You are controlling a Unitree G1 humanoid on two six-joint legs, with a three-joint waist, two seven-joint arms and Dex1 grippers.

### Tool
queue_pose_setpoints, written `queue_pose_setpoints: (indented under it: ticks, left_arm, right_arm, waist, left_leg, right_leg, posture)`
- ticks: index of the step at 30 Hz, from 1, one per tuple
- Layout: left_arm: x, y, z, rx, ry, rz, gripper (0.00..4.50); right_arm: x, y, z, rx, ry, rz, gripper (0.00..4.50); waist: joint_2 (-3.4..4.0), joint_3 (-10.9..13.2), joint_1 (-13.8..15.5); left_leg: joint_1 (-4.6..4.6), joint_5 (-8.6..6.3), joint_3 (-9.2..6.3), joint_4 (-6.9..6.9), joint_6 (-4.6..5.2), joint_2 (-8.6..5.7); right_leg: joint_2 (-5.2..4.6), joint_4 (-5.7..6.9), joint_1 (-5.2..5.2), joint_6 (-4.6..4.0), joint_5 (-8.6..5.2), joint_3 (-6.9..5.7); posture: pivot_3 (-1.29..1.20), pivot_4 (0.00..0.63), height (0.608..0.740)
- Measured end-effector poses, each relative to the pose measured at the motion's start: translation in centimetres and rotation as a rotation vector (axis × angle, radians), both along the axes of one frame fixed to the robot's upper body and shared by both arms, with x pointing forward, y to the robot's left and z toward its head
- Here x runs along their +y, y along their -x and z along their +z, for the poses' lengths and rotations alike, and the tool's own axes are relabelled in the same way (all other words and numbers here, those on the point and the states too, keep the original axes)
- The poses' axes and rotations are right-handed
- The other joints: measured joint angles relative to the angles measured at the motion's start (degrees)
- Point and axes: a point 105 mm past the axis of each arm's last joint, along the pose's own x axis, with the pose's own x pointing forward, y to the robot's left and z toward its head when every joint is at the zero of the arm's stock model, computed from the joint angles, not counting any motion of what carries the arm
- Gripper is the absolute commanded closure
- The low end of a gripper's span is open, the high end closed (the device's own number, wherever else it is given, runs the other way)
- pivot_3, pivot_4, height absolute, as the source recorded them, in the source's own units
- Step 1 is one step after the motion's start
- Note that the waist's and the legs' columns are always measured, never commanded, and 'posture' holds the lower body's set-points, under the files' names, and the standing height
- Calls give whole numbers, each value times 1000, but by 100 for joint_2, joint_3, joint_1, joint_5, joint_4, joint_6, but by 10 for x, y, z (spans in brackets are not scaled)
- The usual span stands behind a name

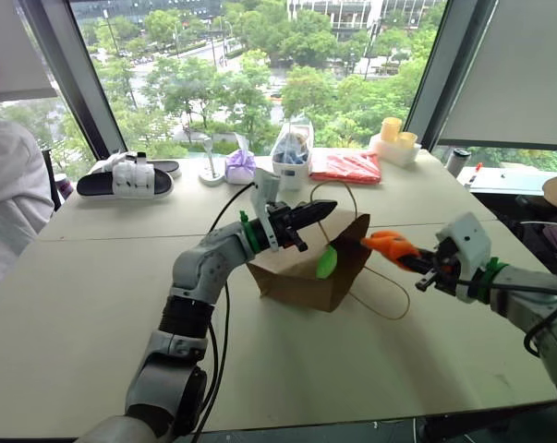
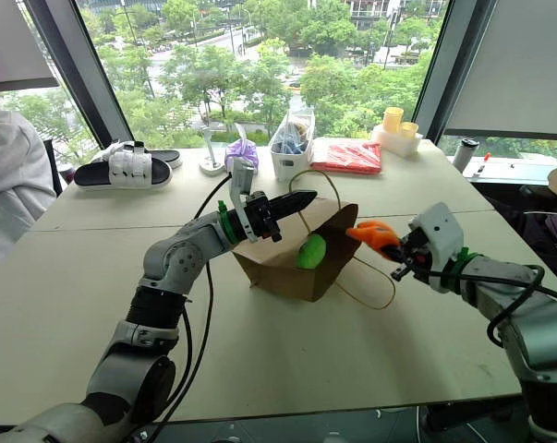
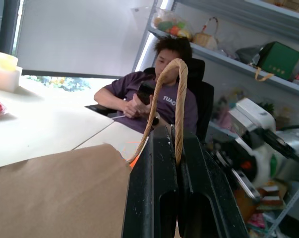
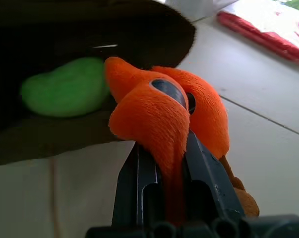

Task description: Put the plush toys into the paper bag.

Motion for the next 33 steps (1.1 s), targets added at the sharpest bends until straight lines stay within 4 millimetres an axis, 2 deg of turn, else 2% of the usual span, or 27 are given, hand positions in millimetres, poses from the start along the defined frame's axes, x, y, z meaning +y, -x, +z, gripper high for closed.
queue_pose_setpoints:
  ticks: [3,7,10,13,17,20,25,29,33]
  left_arm:
    - [-2,1,0,3,1,-12,4500]
    - [-5,3,-1,21,6,-31,4500]
    - [-9,8,1,39,24,-65,4500]
    - [-10,13,9,76,91,-106,4500]
    - [-1,10,20,118,172,-86,4500]
    - [11,2,29,149,240,-40,4500]
    - [23,-7,32,178,279,7,4500]
    - [24,-10,30,207,304,13,4500]
    - [22,-13,27,234,312,16,4500]
  right_arm:
    - [22,8,2,15,-68,52,4454]
    - [39,1,-1,27,-70,83,4454]
    - [47,-11,-2,11,-18,103,4454]
    - [50,-34,-8,-10,60,97,4454]
    - [49,-56,-10,-40,86,63,4454]
    - [51,-60,-9,-57,87,70,3300]
    - [56,-57,-5,-73,61,101,670]
    - [55,-53,2,-86,16,104,670]
    - [56,-50,-1,-76,-7,104,670]
  waist:
    - [-3,2,16]
    - [-4,2,31]
    - [-4,2,25]
    - [-4,2,10]
    - [-4,2,8]
    - [-5,3,13]
    - [-6,3,30]
    - [-6,3,22]
    - [-6,3,9]
  left_leg:
    - [-1,0,-1,12,0,-1]
    - [-5,1,-4,14,0,-4]
    - [-7,0,-4,8,0,-5]
    - [-10,1,-3,4,-1,-5]
    - [-8,10,-5,0,-18,-4]
    - [-11,12,-5,1,-20,-4]
    - [-11,12,-7,5,-20,-8]
    - [-10,11,-9,4,-20,-8]
    - [-8,10,-9,1,-19,-7]
  right_leg:
    - [-1,0,4,0,0,0]
    - [-2,1,0,0,1,-1]
    - [-3,2,-6,0,1,-1]
    - [-4,3,-14,0,1,-1]
    - [-3,6,-16,0,1,-2]
    - [-3,5,-17,0,1,-1]
    - [-3,3,-11,0,1,-2]
    - [-4,3,-12,0,1,-2]
    - [-3,4,-12,0,1,-2]
  posture:
    - [0,150,740]
    - [0,150,740]
    - [0,150,740]
    - [0,150,740]
    - [0,150,740]
    - [0,150,740]
    - [0,150,740]
    - [0,150,740]
    - [0,150,740]
